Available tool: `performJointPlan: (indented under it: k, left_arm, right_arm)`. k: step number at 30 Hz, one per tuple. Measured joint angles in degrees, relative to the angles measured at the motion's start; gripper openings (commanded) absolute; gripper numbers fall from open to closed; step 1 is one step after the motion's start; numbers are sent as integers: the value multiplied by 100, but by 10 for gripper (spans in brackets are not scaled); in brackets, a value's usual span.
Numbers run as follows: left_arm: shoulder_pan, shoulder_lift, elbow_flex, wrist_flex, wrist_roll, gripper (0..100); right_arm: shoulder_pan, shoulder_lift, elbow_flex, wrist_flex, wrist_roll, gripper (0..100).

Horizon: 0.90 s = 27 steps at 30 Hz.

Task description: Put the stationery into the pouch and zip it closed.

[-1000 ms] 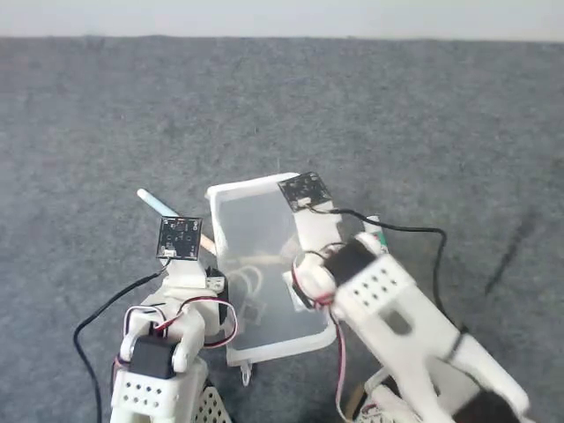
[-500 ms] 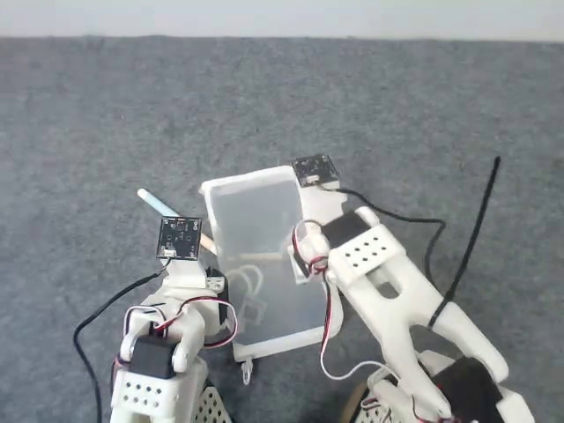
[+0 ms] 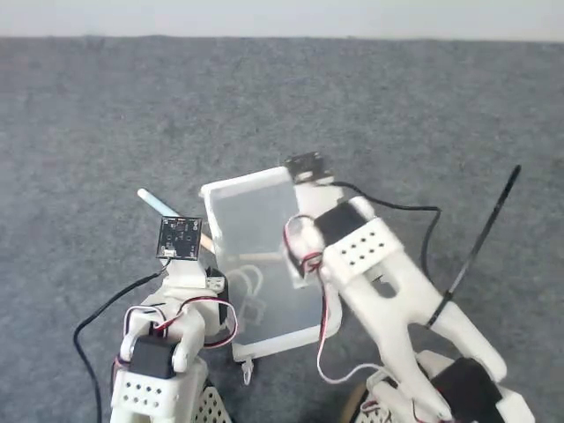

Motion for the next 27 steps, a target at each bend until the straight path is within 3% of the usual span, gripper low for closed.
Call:
performJointPlan:
  k: [8, 12, 20, 27]
  left_arm:
    - [0, 0, 0, 0, 0, 13]
    - [0, 0, 0, 0, 0, 13]
    - [0, 0, 0, 0, 0, 13]
    - [-9, 0, 0, 0, 35, 13]
  right_arm:
    - [-809, -598, 422, 308, 0, 6]
    - [-1055, -598, 1125, -79, 0, 6]
    - [-1073, -211, 1644, -958, 0, 6]
    - [-264, 149, 1644, -2277, 0, 6]
